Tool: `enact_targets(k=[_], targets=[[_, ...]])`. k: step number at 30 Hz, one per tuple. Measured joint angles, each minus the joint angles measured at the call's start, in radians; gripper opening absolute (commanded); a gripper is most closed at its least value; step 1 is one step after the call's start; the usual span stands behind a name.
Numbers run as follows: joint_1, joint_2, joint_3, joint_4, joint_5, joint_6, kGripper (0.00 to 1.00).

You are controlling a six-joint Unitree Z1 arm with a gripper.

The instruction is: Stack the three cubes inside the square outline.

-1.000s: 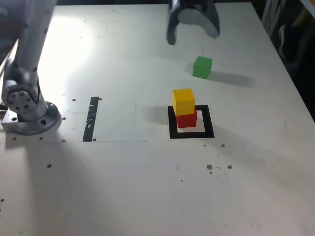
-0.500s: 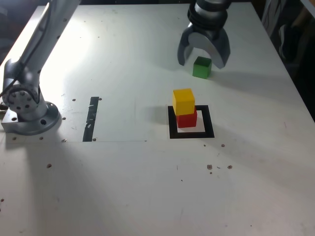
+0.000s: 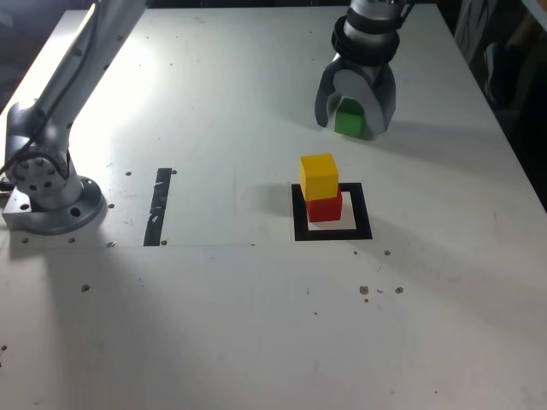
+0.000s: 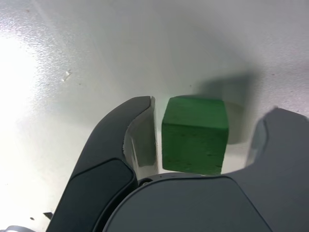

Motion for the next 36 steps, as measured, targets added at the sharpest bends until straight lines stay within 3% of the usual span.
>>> enact_targets(k=[26, 29, 36], targets=[[0.0, -0.002, -0.019, 0.009, -0.002, 0.006, 0.17], [-0.007, -0.024, -0.025, 0.043, -0.005, -0.015, 0.17], [-0.14, -0.18, -0.082, 0.211, 0.021, -0.242, 0.17]])
